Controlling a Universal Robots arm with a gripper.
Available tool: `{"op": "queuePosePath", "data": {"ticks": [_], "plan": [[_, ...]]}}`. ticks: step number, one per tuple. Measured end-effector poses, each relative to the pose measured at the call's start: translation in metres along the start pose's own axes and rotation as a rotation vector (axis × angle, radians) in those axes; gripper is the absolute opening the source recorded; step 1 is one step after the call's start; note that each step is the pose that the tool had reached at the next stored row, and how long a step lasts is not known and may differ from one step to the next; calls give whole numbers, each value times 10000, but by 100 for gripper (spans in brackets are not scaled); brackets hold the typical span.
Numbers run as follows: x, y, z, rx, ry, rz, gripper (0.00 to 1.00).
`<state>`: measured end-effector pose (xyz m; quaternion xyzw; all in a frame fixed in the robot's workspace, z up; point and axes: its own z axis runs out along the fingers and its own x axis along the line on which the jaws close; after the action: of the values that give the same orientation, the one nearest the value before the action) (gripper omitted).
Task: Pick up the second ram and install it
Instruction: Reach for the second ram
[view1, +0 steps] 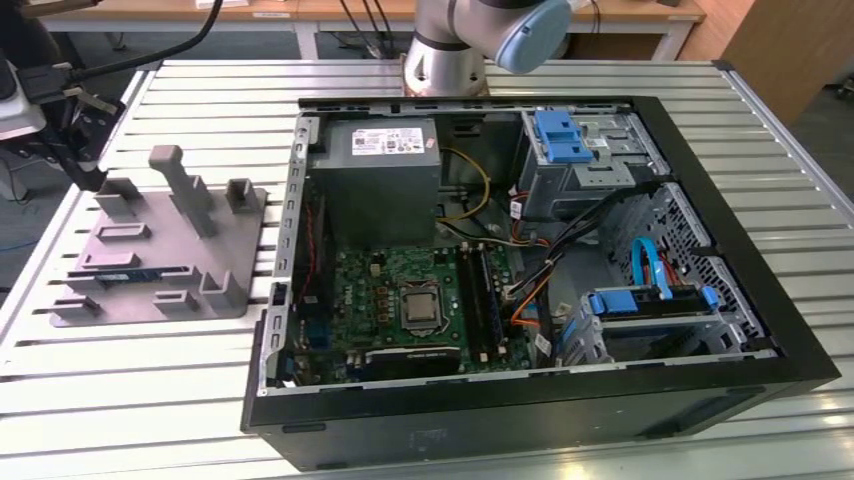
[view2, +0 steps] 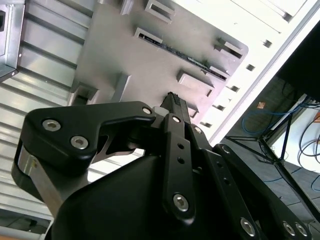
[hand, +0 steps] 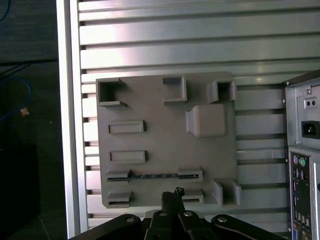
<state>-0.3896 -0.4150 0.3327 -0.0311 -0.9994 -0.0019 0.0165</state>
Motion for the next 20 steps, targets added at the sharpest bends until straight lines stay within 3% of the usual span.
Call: {"op": "queuePosePath", "data": {"ticks": [8,20], "plan": [[2,-3,26,3,-1,1,10],[2,-14,125,2,-1,0,10]]}}
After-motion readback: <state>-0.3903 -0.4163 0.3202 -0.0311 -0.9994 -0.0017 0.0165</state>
